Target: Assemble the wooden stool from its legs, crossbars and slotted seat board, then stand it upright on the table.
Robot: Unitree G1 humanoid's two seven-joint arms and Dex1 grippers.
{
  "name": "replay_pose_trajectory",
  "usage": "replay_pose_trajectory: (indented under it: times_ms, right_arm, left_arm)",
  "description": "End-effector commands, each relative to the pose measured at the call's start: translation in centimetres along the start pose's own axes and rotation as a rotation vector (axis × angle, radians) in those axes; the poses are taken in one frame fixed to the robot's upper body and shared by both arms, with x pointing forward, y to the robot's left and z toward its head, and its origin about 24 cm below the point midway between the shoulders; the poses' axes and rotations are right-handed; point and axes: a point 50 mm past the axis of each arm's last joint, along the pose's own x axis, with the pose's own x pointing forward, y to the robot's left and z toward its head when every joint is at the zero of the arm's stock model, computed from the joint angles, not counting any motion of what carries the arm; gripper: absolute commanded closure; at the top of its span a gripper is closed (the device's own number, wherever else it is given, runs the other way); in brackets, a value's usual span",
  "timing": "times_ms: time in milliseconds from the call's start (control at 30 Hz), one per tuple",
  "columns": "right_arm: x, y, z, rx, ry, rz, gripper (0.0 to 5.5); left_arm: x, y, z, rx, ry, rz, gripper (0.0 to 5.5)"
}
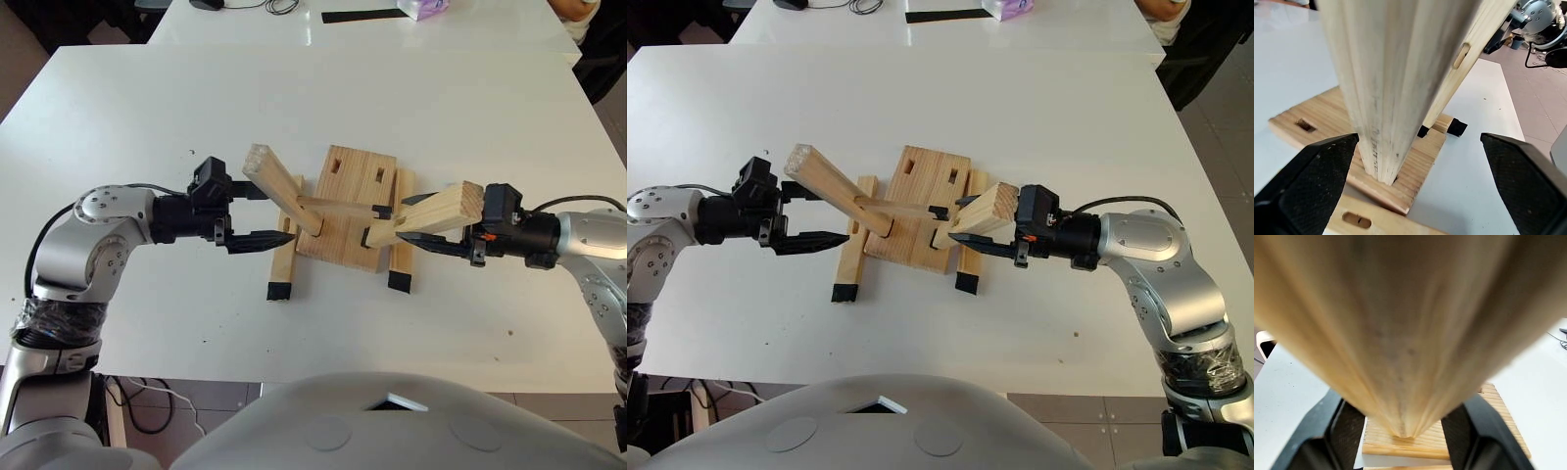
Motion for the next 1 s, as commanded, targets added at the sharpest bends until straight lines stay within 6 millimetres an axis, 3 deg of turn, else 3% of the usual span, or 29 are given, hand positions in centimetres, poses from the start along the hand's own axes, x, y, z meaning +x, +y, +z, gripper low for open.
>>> replay_pose_trajectory:
  times_ms: [33, 433, 667, 867, 1000]
  right_arm:
    - [-0.4, -0.4, -1.6, 0.151, 0.062, 0.032, 3.43]
    - [0.6, -1.2, -2.2, 0.205, 0.092, 0.122, 3.44]
    - [1.2, -1.4, -2.7, 0.208, 0.117, 0.159, 3.44]
    - [0.9, -0.9, -3.2, 0.196, 0.154, 0.181, 3.44]
    - [1.4, -0.9, -3.2, 0.175, 0.163, 0.201, 3.44]
  left_arm:
    - [0.9, 0.0, 0.5, 0.019, 0.015, -0.049, 0.88]
    - [2.4, 0.2, 1.1, 0.032, 0.015, -0.107, 0.88]
    - [3.6, -0.9, 1.8, 0.047, -0.007, -0.164, 0.88]
    - [2.7, 0.0, 0.7, 0.035, 0.036, -0.100, 0.88]
    - [3.4, -0.2, 1.7, 0.069, 0.017, -0.126, 0.88]
